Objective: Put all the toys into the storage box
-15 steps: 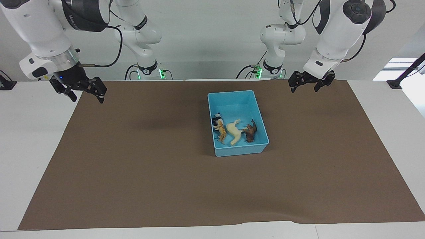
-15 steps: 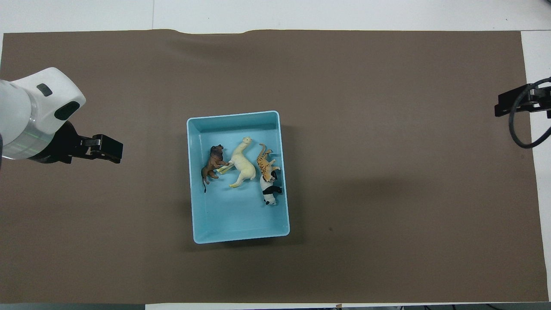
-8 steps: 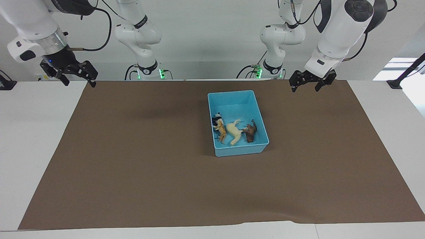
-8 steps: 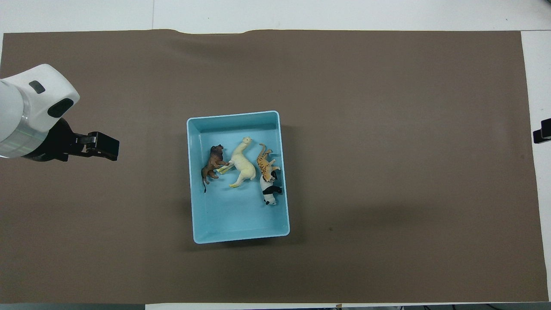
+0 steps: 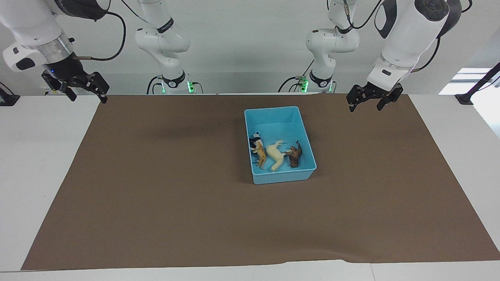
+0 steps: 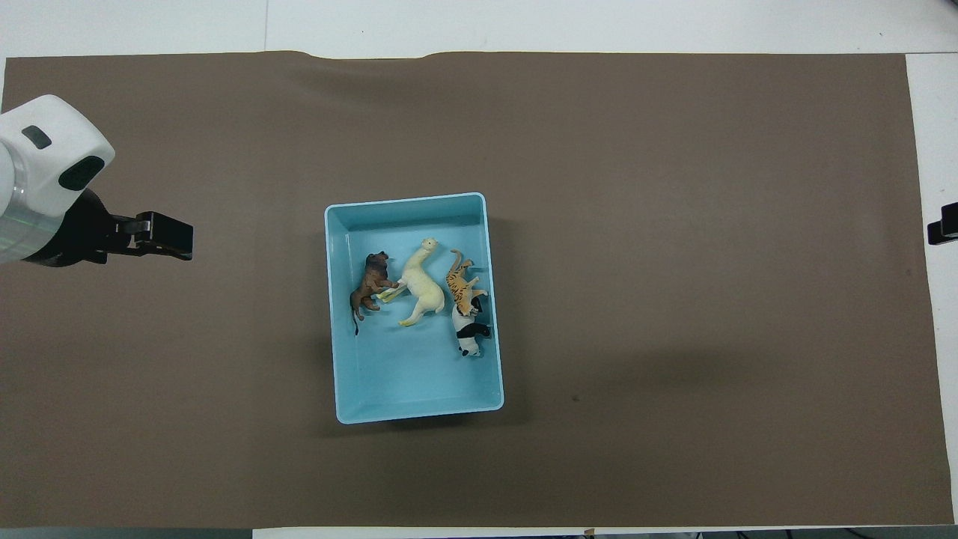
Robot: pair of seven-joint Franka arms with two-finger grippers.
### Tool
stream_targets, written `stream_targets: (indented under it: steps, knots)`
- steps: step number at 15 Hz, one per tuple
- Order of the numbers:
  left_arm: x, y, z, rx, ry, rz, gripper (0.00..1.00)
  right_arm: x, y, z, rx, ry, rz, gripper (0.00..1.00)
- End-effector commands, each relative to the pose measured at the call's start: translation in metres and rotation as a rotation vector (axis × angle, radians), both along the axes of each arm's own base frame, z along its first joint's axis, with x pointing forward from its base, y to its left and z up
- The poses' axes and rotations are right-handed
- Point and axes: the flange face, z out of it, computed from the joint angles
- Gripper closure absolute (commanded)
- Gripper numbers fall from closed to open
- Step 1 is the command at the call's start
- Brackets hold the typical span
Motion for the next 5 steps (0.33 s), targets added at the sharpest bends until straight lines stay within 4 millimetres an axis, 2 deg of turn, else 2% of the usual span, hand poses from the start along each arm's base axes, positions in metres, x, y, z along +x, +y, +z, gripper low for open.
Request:
stream_targets:
  steps: [1,5]
  knots:
    - [0.0025,0.0089,0.0001,-0.009,-0.01,-0.001,0.0,-0.0059,-0.0002,0.0005,-0.003,-0.016,0.005,0.0]
    - [0.0002,0.0006,0.006,0.007,0.005,-0.02,0.0,-0.006,-0.0002,0.0011,-0.003,-0.016,0.007,0.0]
